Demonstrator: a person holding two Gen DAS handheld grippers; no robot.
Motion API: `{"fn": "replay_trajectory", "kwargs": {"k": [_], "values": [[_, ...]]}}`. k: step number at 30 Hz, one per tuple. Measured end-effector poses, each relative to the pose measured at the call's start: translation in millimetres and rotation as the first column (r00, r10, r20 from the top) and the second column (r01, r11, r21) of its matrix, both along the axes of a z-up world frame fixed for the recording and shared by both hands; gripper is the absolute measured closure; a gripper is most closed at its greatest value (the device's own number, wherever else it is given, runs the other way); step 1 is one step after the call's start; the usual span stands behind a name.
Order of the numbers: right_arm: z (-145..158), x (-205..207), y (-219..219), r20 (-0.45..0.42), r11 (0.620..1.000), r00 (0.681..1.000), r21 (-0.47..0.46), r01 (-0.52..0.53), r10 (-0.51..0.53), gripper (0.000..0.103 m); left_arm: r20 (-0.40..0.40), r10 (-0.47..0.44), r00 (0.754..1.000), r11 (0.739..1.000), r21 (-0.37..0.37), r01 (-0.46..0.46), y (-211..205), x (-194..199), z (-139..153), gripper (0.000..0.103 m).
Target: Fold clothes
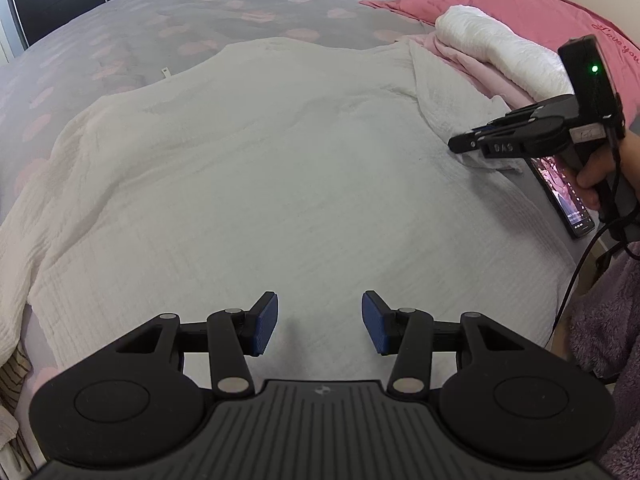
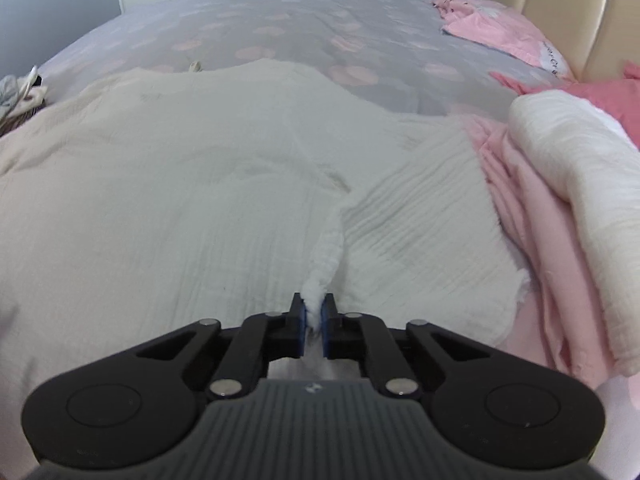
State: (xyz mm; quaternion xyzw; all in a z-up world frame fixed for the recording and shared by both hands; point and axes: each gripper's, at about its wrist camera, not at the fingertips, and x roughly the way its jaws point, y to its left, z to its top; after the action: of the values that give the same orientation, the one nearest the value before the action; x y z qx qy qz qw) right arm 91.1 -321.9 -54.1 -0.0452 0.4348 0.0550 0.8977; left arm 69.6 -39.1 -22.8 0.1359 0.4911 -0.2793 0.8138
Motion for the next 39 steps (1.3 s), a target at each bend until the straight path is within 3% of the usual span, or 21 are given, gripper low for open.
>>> {"fn": "replay_trajectory", "kwargs": {"k": [6, 11, 17, 23, 25, 28, 32, 39], "values": [[49, -36, 31, 0.111, 0.99, 0.984, 0.007, -0.141, 0.14, 0.095, 0.013, 0.007, 1.0, 0.999, -0.051, -0.006, 1, -5, 12, 0.059], [75, -82, 70, 0.149, 0.944, 0.933, -0.016, -0.329, 0.327, 0.095, 0.019, 0.02, 1.0, 0.994, -0.109, -0.018, 5, -10, 23, 0.059], [72, -126, 100, 0.087, 0.874, 0.87, 0.001, -0.487, 0.485, 0.095, 0.037, 0.078, 0.996, 0.984, -0.165, -0.071, 17, -17, 34, 0.057], [49, -158, 123, -0.032, 0.791, 0.791, -0.012, -0.612, 0.611, 0.095, -0.003, 0.102, 0.995, 0.974, -0.201, -0.101, 17, -28, 28, 0.055], [39, -163, 127, -0.063, 0.779, 0.779, -0.028, -0.626, 0.623, 0.09, -0.025, 0.098, 0.995, 0.972, -0.214, -0.101, 15, -32, 24, 0.054], [33, -164, 122, -0.081, 0.786, 0.785, -0.018, -0.618, 0.615, 0.077, -0.057, 0.097, 0.994, 0.969, -0.224, -0.108, 11, -38, 15, 0.052], [37, -163, 103, -0.07, 0.81, 0.807, 0.024, -0.586, 0.586, 0.071, -0.094, 0.095, 0.991, 0.967, -0.229, -0.114, 4, -45, 4, 0.052], [25, -154, 54, -0.106, 0.92, 0.914, 0.043, -0.39, 0.392, 0.07, -0.119, 0.054, 0.991, 0.971, -0.224, -0.079, -11, -54, -7, 0.053]]}}
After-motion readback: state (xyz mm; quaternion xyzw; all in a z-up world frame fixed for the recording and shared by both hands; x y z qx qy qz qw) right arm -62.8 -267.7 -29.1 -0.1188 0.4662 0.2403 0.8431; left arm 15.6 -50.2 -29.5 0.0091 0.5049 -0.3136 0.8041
